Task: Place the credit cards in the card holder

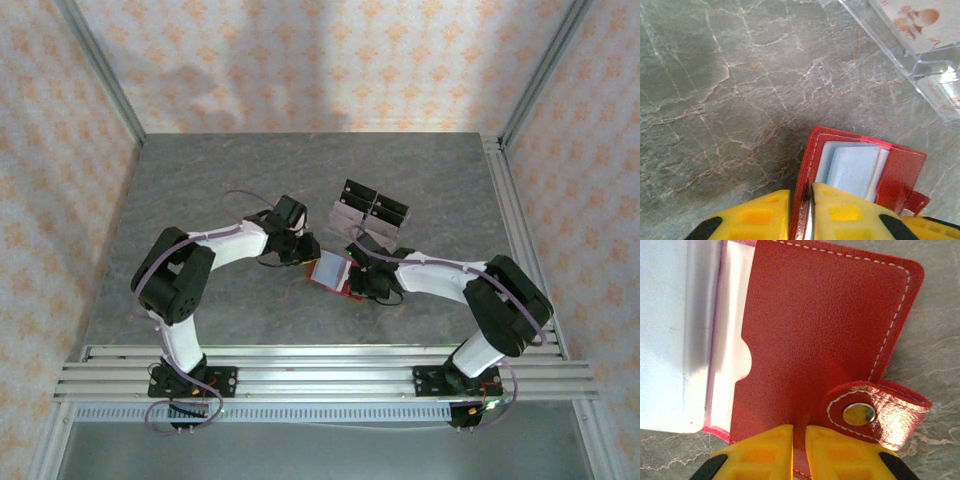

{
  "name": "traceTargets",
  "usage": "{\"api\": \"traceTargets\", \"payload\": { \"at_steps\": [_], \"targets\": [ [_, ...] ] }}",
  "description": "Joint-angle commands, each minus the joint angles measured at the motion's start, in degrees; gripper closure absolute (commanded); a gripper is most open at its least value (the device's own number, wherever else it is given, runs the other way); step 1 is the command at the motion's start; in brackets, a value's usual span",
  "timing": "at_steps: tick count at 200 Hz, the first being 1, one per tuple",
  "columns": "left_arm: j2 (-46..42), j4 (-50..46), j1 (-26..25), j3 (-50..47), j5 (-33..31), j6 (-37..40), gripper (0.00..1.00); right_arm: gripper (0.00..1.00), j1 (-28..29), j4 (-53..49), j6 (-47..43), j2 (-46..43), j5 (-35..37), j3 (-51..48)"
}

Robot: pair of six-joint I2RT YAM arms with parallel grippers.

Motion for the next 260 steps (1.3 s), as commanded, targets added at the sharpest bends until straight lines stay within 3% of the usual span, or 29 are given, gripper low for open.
{"api": "traceTargets", "payload": {
  "at_steps": [1, 15, 39, 48, 81, 178, 260],
  "targets": [
    [-1.87, 1.89, 0.19, -1.16, 1.26, -1.02, 0.87, 0.85, -1.28, -0.36, -0.81, 4.85, 5.69, -3.53],
    [-1.94, 2.52, 0.17, -1.44, 1.59, -1.48, 0.92, 0.85, -1.33, -0.33, -0.81, 4.88, 5.69, -3.53],
    [-2.27, 3.16, 0.27, -1.53, 1.94, -1.73, 0.93, 0.85, -1.33, -0.32, -0.91, 4.97, 5.67, -3.44],
    [-2.49, 3.34, 0.27, -1.70, 1.97, -1.90, 1.00, 0.85, -1.32, -0.33, -1.07, 5.03, 5.61, -3.23],
    [-4.67, 2.51, 0.41, -2.49, 0.93, -2.26, 1.00, 0.83, -1.32, -1.34, -3.06, 5.61, 4.11, 0.44],
    [-16.93, -9.56, -0.42, -4.67, -10.93, -0.87, 1.00, 0.69, -1.33, -8.66, -7.22, 1.13, -0.22, 15.89],
    [-15.33, -15.44, -9.29, 2.53, -20.70, -0.78, 1.00, 0.66, -2.28, -7.07, -4.82, -3.05, 3.44, 9.50]
  ]
}}
